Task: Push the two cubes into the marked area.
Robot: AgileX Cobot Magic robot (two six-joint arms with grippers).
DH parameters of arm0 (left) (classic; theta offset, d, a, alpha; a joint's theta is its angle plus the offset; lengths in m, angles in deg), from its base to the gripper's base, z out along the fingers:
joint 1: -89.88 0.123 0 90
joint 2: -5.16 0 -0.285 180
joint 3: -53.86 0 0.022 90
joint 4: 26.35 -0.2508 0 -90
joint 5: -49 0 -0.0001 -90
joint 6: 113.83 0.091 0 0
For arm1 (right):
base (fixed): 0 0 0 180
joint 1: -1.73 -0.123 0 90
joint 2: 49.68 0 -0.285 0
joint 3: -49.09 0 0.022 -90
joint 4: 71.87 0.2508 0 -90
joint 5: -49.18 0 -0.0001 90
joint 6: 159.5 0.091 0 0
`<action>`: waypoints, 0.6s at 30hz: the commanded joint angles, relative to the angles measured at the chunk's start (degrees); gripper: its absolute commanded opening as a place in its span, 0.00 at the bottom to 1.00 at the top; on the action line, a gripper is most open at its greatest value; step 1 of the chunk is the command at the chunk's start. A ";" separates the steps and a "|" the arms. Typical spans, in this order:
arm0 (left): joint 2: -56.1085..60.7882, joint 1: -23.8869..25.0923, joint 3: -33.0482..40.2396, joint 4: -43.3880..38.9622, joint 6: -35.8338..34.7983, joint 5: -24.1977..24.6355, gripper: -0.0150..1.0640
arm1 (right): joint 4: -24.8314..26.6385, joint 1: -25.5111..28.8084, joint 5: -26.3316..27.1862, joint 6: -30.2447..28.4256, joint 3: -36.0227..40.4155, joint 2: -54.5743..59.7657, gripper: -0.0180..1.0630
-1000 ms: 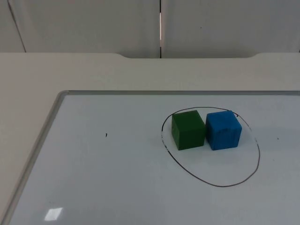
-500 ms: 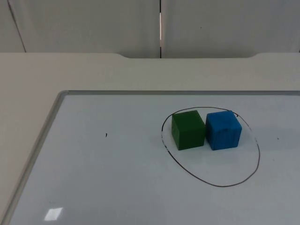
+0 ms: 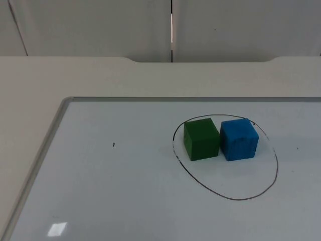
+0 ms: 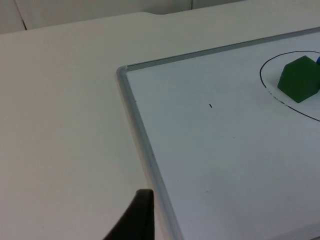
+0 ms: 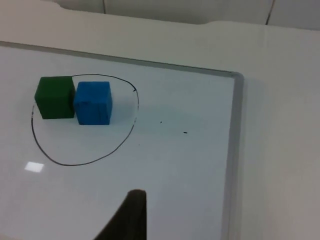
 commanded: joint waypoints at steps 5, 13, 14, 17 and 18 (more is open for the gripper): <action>0.23 0.12 0.23 -0.23 0.11 -0.14 0.99 | -0.05 1.46 0.37 0.09 0.31 -0.17 0.99; 0.23 0.12 0.23 -0.23 0.11 -0.14 0.99 | -0.05 1.46 0.37 0.19 0.31 -0.17 0.99; 0.23 0.12 0.23 -0.23 0.11 -0.14 0.99 | -0.05 1.46 0.37 0.16 0.31 -0.17 0.99; 0.23 0.12 0.23 -0.23 0.11 -0.14 0.99 | -0.05 1.46 0.37 0.16 0.31 -0.17 0.99; 0.23 0.12 0.23 -0.23 0.11 -0.14 0.99 | -0.05 1.46 0.37 0.16 0.31 -0.17 0.99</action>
